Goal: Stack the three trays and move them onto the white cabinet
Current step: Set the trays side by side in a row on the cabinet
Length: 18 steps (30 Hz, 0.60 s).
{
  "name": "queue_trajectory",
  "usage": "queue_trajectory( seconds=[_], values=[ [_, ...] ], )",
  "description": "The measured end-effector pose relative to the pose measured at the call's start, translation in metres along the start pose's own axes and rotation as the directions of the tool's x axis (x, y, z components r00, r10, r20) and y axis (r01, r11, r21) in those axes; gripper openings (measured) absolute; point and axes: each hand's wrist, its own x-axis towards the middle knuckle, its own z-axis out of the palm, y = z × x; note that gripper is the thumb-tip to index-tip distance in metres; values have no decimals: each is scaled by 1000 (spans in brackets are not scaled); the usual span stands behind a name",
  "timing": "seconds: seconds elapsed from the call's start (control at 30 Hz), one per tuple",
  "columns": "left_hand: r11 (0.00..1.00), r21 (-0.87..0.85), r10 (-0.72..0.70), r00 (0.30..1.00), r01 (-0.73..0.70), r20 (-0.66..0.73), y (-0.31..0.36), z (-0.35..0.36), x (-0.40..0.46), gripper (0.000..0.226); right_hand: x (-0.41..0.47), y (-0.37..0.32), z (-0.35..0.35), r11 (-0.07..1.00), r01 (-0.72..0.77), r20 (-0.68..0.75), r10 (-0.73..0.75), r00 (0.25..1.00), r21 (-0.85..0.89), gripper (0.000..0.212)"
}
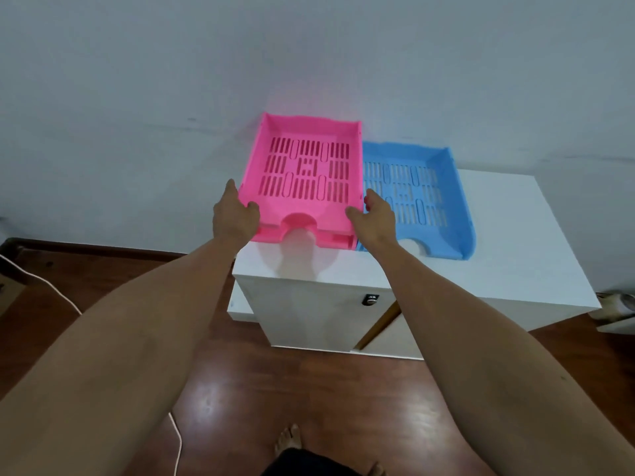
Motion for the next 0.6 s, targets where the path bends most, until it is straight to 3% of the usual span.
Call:
queue_trajectory(
  seconds=[0.1,0.17,0.4,0.6],
  values=[
    [993,-60,102,992,-98,70,-25,-34,50,42,3,-35,46,997,-12,-112,3,994,-78,28],
    [992,-26,128,989,-126,69,-24,-30,55,49,7,-45,40,995,-49,-176,33,984,-91,35],
    [985,-13,175,983,-175,59,-31,-31,49,43,9,-36,54,994,-109,-213,112,971,24,47],
    [954,7,297,953,-298,49,1,-17,38,42,-1,-35,12,995,-63,-319,86,944,82,51]
  ],
)
